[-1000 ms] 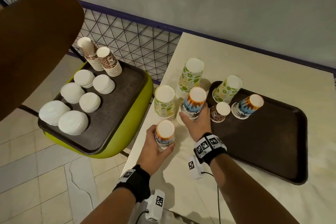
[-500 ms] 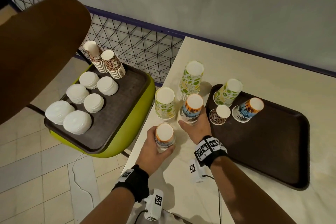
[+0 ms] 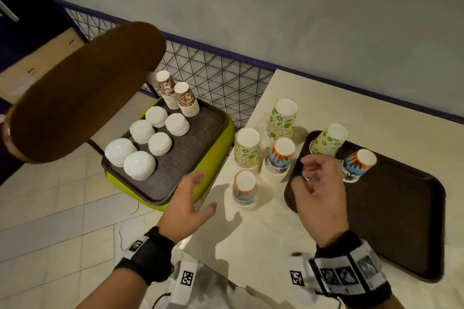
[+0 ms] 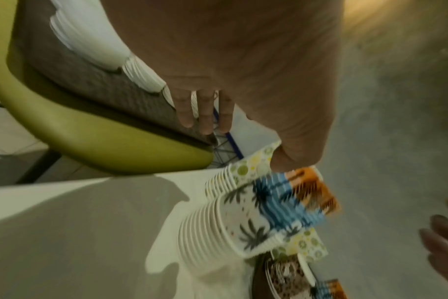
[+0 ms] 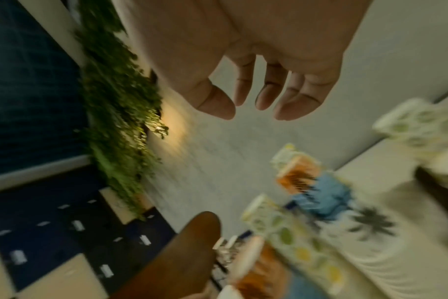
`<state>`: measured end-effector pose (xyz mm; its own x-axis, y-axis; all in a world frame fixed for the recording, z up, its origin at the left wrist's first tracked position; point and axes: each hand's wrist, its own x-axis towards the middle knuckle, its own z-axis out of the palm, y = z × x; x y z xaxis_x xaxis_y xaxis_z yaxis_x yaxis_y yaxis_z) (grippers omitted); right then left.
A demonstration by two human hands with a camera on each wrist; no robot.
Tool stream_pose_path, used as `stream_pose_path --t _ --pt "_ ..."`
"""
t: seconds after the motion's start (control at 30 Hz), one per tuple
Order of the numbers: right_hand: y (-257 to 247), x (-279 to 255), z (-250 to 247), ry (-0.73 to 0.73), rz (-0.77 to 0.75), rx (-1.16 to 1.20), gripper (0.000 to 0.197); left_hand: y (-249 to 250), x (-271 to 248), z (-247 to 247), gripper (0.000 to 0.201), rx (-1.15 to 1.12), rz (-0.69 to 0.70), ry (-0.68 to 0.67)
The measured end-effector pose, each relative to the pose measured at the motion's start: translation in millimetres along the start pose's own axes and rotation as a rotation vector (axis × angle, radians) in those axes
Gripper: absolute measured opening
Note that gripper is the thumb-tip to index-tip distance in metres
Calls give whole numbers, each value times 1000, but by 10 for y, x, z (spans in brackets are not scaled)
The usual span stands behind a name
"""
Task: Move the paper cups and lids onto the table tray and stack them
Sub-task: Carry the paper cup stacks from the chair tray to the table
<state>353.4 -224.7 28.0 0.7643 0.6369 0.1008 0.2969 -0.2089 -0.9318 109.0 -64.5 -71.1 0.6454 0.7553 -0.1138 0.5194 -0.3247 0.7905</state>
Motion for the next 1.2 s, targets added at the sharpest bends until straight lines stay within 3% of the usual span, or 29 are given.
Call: stream_pose_path --t 0.17,0.33,0.5,0.77,1.2 --pt "-699 -218 607 -255 -62 223 35 58 94 -739 47 63 -17 253" --pt "-929 -81 1547 -468 -5 216 58 -14 586 -1363 51 58 -91 447" --pt "-831 348 2387 -398 110 159 74 -153 1239 -1756 67 10 -130 471" --pt "-425 1160 3333 -239 330 18 77 -693 2350 -1973 77 87 -143 339" --pt "221 2105 4162 -185 263 -177 90 -1125 3396 -1783 85 41 -111 282"
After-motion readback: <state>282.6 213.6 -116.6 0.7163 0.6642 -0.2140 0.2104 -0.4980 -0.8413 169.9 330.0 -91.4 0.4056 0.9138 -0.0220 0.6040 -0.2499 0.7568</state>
